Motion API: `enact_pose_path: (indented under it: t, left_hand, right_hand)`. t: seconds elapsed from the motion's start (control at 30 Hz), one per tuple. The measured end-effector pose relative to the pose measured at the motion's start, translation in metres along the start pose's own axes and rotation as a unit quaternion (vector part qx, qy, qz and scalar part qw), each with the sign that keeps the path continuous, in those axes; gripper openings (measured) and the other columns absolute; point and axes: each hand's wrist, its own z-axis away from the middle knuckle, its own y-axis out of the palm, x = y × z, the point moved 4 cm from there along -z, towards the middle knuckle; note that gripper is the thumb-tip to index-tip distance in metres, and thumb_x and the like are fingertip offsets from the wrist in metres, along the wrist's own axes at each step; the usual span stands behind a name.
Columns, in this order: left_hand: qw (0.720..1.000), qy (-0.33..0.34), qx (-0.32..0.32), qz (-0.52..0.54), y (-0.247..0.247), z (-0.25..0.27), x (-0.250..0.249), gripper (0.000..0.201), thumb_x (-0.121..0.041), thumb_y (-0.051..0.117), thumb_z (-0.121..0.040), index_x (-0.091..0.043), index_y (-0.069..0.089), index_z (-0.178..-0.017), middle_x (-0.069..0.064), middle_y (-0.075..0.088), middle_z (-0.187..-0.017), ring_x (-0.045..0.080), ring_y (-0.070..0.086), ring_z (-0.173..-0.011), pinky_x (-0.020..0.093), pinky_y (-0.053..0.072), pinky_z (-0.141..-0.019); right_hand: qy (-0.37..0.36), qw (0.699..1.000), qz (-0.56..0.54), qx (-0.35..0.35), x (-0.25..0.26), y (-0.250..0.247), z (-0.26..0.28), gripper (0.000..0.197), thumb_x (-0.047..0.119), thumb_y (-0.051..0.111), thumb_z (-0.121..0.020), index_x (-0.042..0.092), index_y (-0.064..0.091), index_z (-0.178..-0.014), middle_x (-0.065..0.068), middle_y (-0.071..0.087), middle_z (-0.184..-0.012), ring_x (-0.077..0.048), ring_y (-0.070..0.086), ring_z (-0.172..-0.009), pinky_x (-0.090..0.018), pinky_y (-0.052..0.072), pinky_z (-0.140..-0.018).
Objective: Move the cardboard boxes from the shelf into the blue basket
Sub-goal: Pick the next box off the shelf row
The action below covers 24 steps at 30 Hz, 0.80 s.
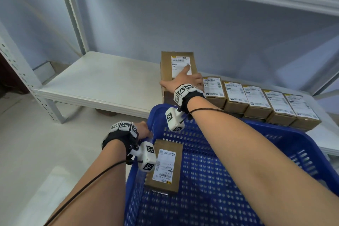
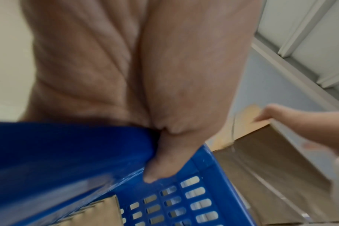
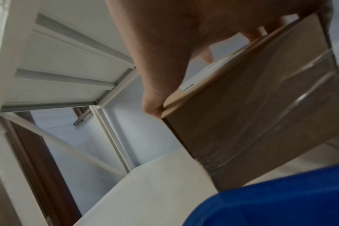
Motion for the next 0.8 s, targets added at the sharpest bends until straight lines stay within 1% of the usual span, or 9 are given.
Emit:
enact_pose_path:
  t: [0.13, 0.23, 0.3, 0.4, 0.5, 0.57, 0.67, 0.73, 0.8]
  left_hand:
    - [1.000, -0.008, -0.023, -0.005, 0.002, 0.005, -0.005, 0.045, -0.022, 0.051, -0.092, 0.004, 0.044, -0.128, 0.018, 0.058, -0.128, 0.034, 0.056, -0.117, 0.032, 0.040, -0.082]
    - [0.999, -0.007, -0.037, -0.014, 0.001, 0.009, -0.008, 0.041, -0.017, 0.044, -0.096, 0.004, 0.043, -0.132, 0.019, 0.053, -0.135, 0.034, 0.053, -0.124, 0.036, 0.042, -0.094]
    - [0.999, -0.010, -0.036, 0.001, 0.002, 0.007, -0.007, 0.042, -0.017, 0.047, -0.095, 0.005, 0.044, -0.130, 0.021, 0.055, -0.134, 0.035, 0.055, -0.121, 0.037, 0.043, -0.096]
    - [0.999, -0.009, -0.016, 0.031, 0.004, 0.003, -0.005, 0.040, -0.014, 0.052, -0.091, 0.006, 0.048, -0.125, 0.025, 0.058, -0.126, 0.035, 0.060, -0.108, 0.040, 0.047, -0.085]
    - [0.999, 0.003, -0.013, 0.034, 0.004, -0.006, -0.002, 0.040, -0.014, 0.055, -0.088, 0.005, 0.054, -0.123, 0.024, 0.061, -0.123, 0.038, 0.060, -0.113, 0.041, 0.048, -0.096]
    - [1.000, 0.019, -0.016, 0.009, 0.005, -0.014, 0.001, 0.037, -0.017, 0.056, -0.085, 0.003, 0.059, -0.116, 0.020, 0.066, -0.114, 0.036, 0.064, -0.107, 0.042, 0.049, -0.096]
    - [1.000, 0.021, -0.015, 0.003, 0.004, -0.007, 0.000, 0.029, -0.020, 0.057, -0.085, 0.001, 0.060, -0.104, 0.016, 0.068, -0.100, 0.032, 0.066, -0.092, 0.038, 0.052, -0.085]
    - [1.000, 0.025, -0.016, -0.002, 0.002, 0.000, -0.004, 0.027, -0.020, 0.059, -0.084, 0.002, 0.062, -0.098, 0.012, 0.065, -0.085, 0.027, 0.060, -0.080, 0.031, 0.047, -0.071]
    - [1.000, 0.023, -0.004, -0.013, 0.002, 0.003, -0.006, 0.021, -0.018, 0.058, -0.085, 0.002, 0.059, -0.092, 0.008, 0.062, -0.075, 0.026, 0.057, -0.077, 0.027, 0.044, -0.062]
  right_hand:
    - [-0.035, 0.999, -0.017, -0.029, 0.002, -0.030, 0.018, 0.130, 0.081, 0.066, -0.053, 0.027, 0.000, -0.152, -0.031, 0.020, -0.143, -0.051, 0.023, -0.132, -0.064, 0.026, -0.106]
    - [-0.050, 0.998, -0.030, -0.028, -0.007, -0.046, 0.037, 0.130, 0.083, 0.063, -0.050, 0.030, 0.000, -0.151, -0.030, 0.023, -0.142, -0.050, 0.026, -0.130, -0.062, 0.028, -0.104]
    - [-0.050, 0.998, -0.040, -0.014, -0.021, -0.048, 0.052, 0.131, 0.085, 0.061, -0.049, 0.031, -0.002, -0.150, -0.029, 0.023, -0.142, -0.049, 0.027, -0.130, -0.061, 0.028, -0.104]
    - [-0.045, 0.999, -0.016, 0.013, -0.050, -0.041, 0.080, 0.130, 0.086, 0.060, -0.053, 0.031, -0.008, -0.150, -0.028, 0.021, -0.145, -0.048, 0.026, -0.132, -0.061, 0.027, -0.104]
    - [-0.037, 0.999, 0.011, 0.029, -0.075, -0.033, 0.106, 0.130, 0.088, 0.059, -0.053, 0.031, -0.008, -0.149, -0.027, 0.023, -0.144, -0.046, 0.028, -0.131, -0.060, 0.028, -0.103]
    - [-0.033, 0.998, 0.020, 0.044, -0.088, -0.025, 0.122, 0.131, 0.090, 0.058, -0.051, 0.032, -0.008, -0.149, -0.025, 0.023, -0.143, -0.045, 0.029, -0.130, -0.059, 0.029, -0.102]
    - [-0.040, 0.995, 0.041, 0.080, -0.105, -0.009, 0.143, 0.129, 0.089, 0.059, -0.050, 0.035, -0.008, -0.147, -0.023, 0.021, -0.141, -0.046, 0.028, -0.129, -0.060, 0.029, -0.102]
    - [-0.046, 0.992, 0.062, 0.101, -0.116, 0.001, 0.155, 0.130, 0.090, 0.060, -0.048, 0.039, -0.010, -0.145, -0.022, 0.020, -0.140, -0.046, 0.028, -0.127, -0.060, 0.031, -0.101]
    - [-0.048, 0.988, 0.078, 0.124, -0.127, 0.012, 0.163, 0.131, 0.090, 0.060, -0.047, 0.042, -0.014, -0.144, -0.021, 0.017, -0.140, -0.045, 0.027, -0.128, -0.061, 0.031, -0.102]
